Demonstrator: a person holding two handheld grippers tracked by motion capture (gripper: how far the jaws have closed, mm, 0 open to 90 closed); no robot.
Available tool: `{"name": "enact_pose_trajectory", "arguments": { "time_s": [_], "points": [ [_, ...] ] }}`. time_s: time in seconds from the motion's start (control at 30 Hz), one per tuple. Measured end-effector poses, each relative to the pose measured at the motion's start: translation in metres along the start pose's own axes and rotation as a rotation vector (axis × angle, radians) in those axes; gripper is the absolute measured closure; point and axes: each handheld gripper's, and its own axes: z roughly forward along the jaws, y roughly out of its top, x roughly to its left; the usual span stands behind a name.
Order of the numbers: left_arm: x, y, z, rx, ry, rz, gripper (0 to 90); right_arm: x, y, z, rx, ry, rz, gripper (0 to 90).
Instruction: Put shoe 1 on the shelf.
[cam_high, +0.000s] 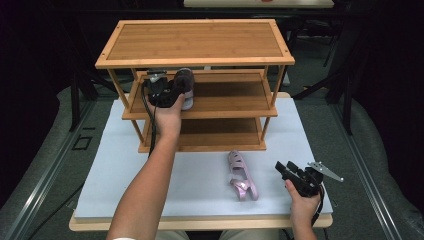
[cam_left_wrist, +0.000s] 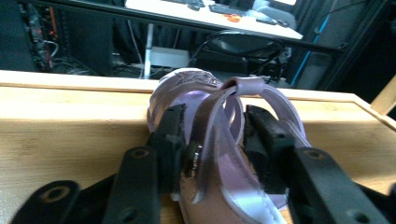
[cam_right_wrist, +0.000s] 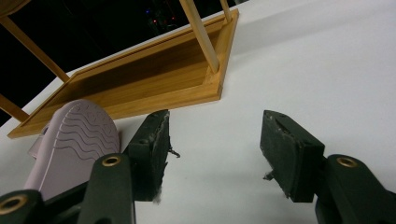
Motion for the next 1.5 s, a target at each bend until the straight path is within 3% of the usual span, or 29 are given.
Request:
{"name": "enact_pose_trajectory", "arguments": {
  "time_s": [0.07, 0.17, 0.27, 0.3, 0.33, 0.4, 0.43, 0.47, 0.5, 0.53, 0.7, 0.77, 0.9, 0.93, 0.97, 1.07, 1.13, 1.17, 1.23, 1.3, 1.37, 1.5],
  "points": [
    [0.003, 0.001, -0.005, -0.023, -0.018, 0.019, 51.5, 0.0, 0.0, 0.0, -0.01, 0.003, 0.0, 42.0],
    [0.003, 0.003, -0.011, -0.063, -0.051, 0.016, 46.5, 0.0, 0.0, 0.0, -0.01, 0.002, -0.003, 42.0],
    [0.001, 0.003, -0.019, -0.079, -0.058, 0.025, 45.5, 0.002, 0.0, 0.0, -0.012, -0.004, -0.017, 41.9],
    [0.001, 0.003, -0.029, -0.098, -0.084, 0.041, 45.3, 0.003, 0.0, -0.001, -0.014, -0.007, -0.021, 41.9],
    [0.001, 0.003, -0.029, -0.098, -0.084, 0.041, 45.2, 0.003, 0.0, -0.001, -0.014, -0.007, -0.021, 41.9],
    [0.0, 0.001, -0.048, -0.117, -0.119, 0.083, 44.8, 0.01, 0.001, -0.001, -0.014, -0.001, -0.073, 41.9],
    [0.0, 0.001, -0.048, -0.117, -0.119, 0.083, 44.9, 0.01, 0.001, -0.001, -0.014, -0.001, -0.073, 41.9],
    [0.001, -0.001, -0.054, -0.124, -0.135, 0.094, 44.9, 0.016, 0.001, 0.0, -0.006, 0.001, -0.115, 42.1],
    [0.005, -0.005, -0.068, -0.112, -0.162, 0.115, 45.0, 0.019, 0.001, 0.001, -0.009, 0.003, -0.137, 42.1],
    [0.005, -0.005, -0.068, -0.112, -0.162, 0.115, 45.0, 0.023, 0.001, 0.0, 0.0, -0.001, -0.16, 42.1],
    [0.023, -0.027, -0.109, -0.071, -0.229, 0.16, 46.2, 0.039, 0.002, -0.001, -0.013, 0.018, -0.244, 44.9],
    [0.031, -0.038, -0.122, -0.064, -0.236, 0.177, 46.5, 0.044, 0.003, -0.002, -0.002, 0.05, -0.258, 47.3],
    [0.045, -0.055, -0.14, -0.041, -0.247, 0.186, 46.8, 0.051, 0.003, -0.003, 0.0, 0.067, -0.286, 52.5],
    [0.055, -0.068, -0.151, -0.026, -0.243, 0.188, 46.8, 0.054, 0.003, -0.004, 0.016, 0.072, -0.32, 59.2],
    [0.06, -0.075, -0.156, -0.009, -0.241, 0.196, 46.8, 0.056, 0.003, -0.003, 0.005, 0.08, -0.325, 62.5],
    [0.076, -0.098, -0.168, 0.025, -0.223, 0.191, 46.8, 0.059, 0.003, -0.005, 0.013, 0.11, -0.356, 71.0],
    [0.086, -0.116, -0.173, 0.044, -0.209, 0.165, 46.7, 0.063, 0.003, -0.006, 0.025, 0.115, -0.374, 77.4],
    [0.086, -0.116, -0.173, 0.044, -0.209, 0.165, 46.7, 0.063, 0.003, -0.006, 0.025, 0.115, -0.374, 77.4],
    [0.101, -0.143, -0.179, 0.068, -0.188, 0.149, 46.8, 0.068, 0.002, -0.007, 0.031, 0.142, -0.396, 85.7],
    [0.105, -0.151, -0.181, 0.07, -0.181, 0.137, 48.4, 0.074, 0.002, -0.008, 0.047, 0.153, -0.411, 88.2],
    [0.113, -0.161, -0.181, 0.068, -0.183, 0.075, 48.8, 0.081, 0.0, -0.006, 0.059, 0.157, -0.439, 88.0],
    [0.115, -0.163, -0.179, 0.058, -0.173, 0.076, 48.8, 0.09, -0.005, -0.002, 0.08, 0.176, -0.457, 87.8]
  ]
}}
